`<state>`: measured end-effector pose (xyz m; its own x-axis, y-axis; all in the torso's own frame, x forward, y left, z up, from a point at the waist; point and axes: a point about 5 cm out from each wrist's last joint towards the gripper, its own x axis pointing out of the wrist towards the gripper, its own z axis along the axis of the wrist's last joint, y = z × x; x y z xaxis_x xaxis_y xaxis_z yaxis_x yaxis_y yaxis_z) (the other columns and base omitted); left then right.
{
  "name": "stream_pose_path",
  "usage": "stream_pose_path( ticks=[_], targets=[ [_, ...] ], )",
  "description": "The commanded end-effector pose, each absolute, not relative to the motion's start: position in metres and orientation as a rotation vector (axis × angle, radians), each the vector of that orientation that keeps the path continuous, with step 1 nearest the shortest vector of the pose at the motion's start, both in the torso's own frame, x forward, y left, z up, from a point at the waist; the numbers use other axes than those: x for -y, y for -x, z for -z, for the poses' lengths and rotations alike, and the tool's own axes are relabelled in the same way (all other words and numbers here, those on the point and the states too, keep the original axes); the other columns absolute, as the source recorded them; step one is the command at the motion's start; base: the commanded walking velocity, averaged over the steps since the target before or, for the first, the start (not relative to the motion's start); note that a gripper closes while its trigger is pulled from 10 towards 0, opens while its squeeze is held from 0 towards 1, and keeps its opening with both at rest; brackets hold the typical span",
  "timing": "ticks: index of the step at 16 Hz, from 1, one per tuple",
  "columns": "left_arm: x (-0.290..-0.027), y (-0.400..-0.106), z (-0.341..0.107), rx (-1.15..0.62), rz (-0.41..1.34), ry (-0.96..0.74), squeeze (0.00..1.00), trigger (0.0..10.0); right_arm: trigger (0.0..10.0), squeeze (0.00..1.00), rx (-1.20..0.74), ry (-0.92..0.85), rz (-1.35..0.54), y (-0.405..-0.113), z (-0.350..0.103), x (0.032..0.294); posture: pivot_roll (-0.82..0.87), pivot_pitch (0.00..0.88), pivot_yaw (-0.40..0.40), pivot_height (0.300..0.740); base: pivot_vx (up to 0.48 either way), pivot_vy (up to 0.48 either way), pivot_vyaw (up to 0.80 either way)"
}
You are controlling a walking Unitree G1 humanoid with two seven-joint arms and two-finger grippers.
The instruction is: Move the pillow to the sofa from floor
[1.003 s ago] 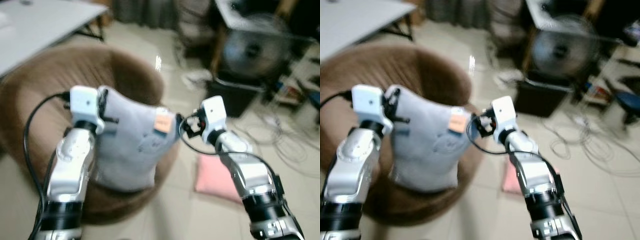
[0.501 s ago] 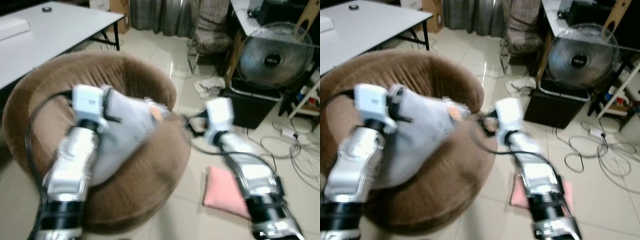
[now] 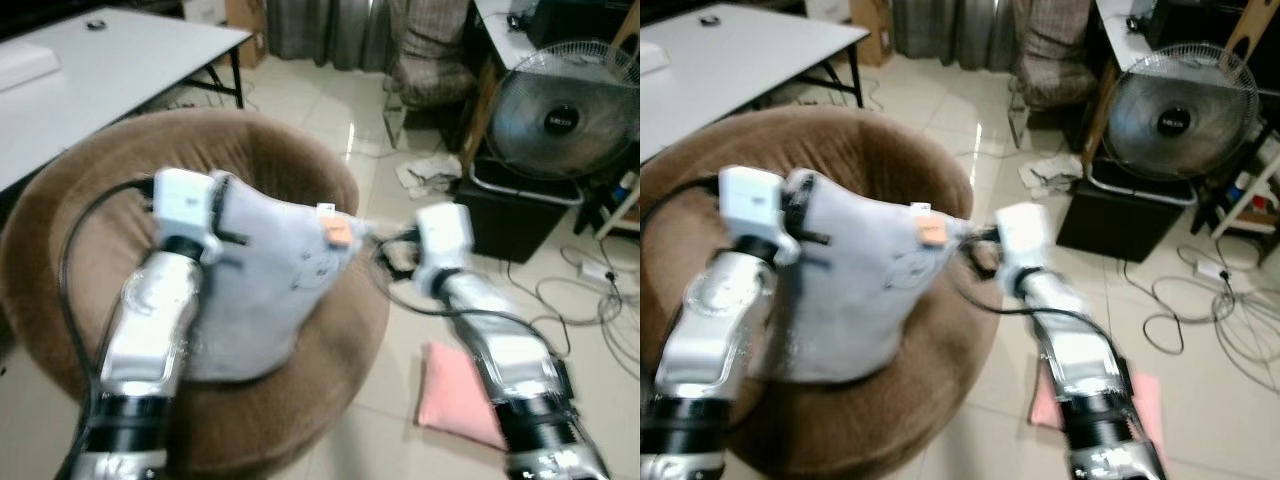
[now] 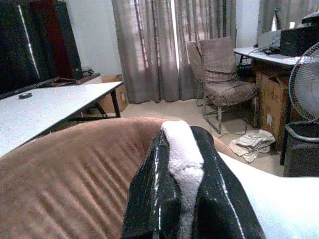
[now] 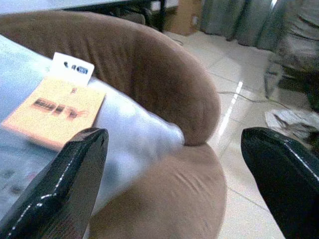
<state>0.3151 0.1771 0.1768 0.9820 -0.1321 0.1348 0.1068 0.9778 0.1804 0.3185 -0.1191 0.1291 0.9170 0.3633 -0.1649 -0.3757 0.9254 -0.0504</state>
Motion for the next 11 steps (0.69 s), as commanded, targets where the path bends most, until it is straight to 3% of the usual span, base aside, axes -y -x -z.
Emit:
stream_pose_path(
  ticks=[1, 2, 11],
  targets=[
    [-0.167, -0.318, -0.191, 0.207, 0.153, -0.173, 0.0, 10.0, 10.0, 0.0, -0.141, 0.094, -0.336, -0.319, -0.134, 0.133, 0.06, 0.0, -0.011, 0.74, 0.382, 0.0, 0.0],
    [-0.167, -0.318, -0.19, 0.206, 0.152, -0.175, 0.0, 10.0, 10.0, 0.0, -0.141, 0.094, -0.335, -0.32, -0.134, 0.133, 0.06, 0.0, -0.012, 0.74, 0.364, 0.0, 0.0],
    [-0.162, -0.326, -0.178, 0.088, 0.247, -0.219, 0.0, 10.0, 10.0, 0.0, -0.156, 0.093, -0.36, -0.317, -0.133, 0.133, 0.07, 0.0, -0.032, 0.74, 0.0, 0.0, 0.0]
  ],
)
